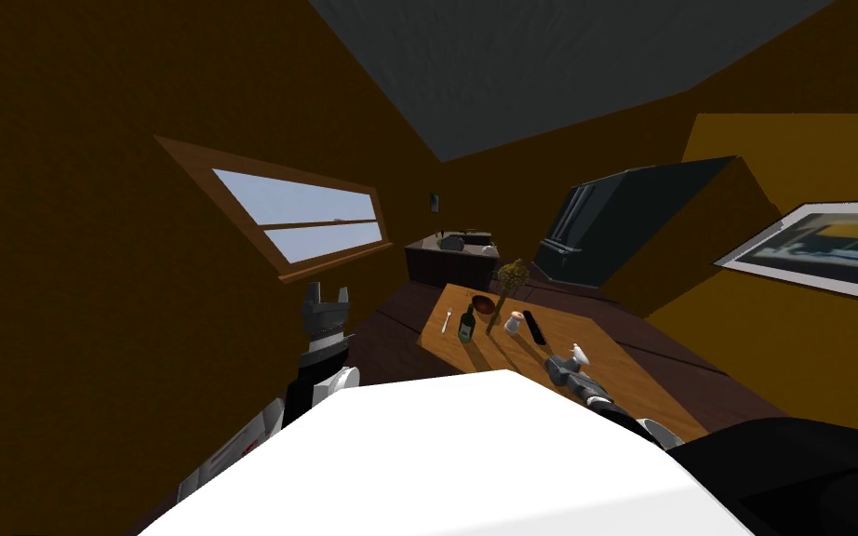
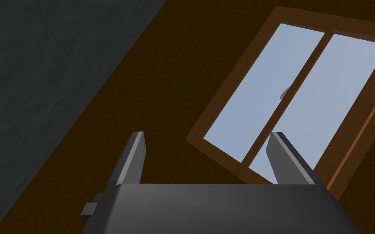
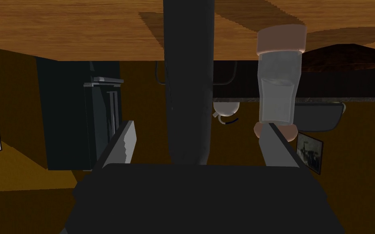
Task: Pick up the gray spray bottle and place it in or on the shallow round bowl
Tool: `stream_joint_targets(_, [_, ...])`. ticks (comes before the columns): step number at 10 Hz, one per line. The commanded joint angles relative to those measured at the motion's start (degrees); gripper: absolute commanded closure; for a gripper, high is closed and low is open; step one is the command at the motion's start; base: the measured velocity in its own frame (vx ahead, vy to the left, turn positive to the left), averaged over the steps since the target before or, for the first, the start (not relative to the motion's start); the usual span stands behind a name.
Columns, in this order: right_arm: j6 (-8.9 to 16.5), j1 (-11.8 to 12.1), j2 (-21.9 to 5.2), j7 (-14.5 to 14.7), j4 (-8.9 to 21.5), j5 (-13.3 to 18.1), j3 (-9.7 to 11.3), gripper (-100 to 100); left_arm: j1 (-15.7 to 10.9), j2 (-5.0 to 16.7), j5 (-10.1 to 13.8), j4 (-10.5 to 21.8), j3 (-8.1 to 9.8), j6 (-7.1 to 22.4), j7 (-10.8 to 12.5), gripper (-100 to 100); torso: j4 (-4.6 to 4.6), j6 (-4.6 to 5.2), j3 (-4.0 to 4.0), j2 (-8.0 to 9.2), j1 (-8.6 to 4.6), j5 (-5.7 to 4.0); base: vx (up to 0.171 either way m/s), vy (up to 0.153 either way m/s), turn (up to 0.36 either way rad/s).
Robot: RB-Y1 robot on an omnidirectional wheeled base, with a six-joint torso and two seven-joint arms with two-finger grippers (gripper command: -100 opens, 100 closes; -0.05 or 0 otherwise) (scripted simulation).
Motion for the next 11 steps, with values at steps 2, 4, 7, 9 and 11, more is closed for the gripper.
stream_joint_targets(2, [-1.8, 0.6, -0.3, 0.4, 1.7, -0.6, -0.9, -100, 0.0, 0.0, 0.0, 0.0, 0.0, 0.0, 0.0, 0, 0.01, -0.01, 0.02, 0.02, 0.02, 0.01, 0.037, 0.01, 0.059])
stream_joint_targets(4, [-2.2, 0.6, -0.3, 0.5, 1.9, -0.7, -1.0, 100, 0.0, 0.0, 0.0, 0.0, 0.0, 0.0, 0.0, 0, 0.04, 0.0, 0.09, 0.15, 0.0, 0.0, 0.0, 0.0, 0.0])
stream_joint_targets(7, [-2.2, 0.6, -0.3, 0.5, 1.9, -0.7, -1.0, 100, 0.0, 0.0, 0.0, 0.0, 0.0, 0.0, 0.0, 0, 0.05, -0.02, 0.12, 0.2, -0.01, -0.02, 0.0, 0.0, 0.0])
stream_joint_targets(9, [0.7, -2.2, 0.2, 0.0, 0.7, 0.9, 0.9, 100, 0.0, 0.0, 0.0, 0.0, 0.0, 0.0, 0.0, 0, 0.05, -0.01, 0.12, 0.2, -0.01, -0.01, -0.046, -0.014, -0.101])
stream_joint_targets(11, [3.1, -4.2, 0.4, -0.4, 0.0, 1.9, 2.0, 100, 0.0, 0.0, 0.0, 0.0, 0.0, 0.0, 0.0, 0, 0.06, 0.05, 0.29, 0.56, -0.12, -0.16, -0.104, -0.023, -0.074])
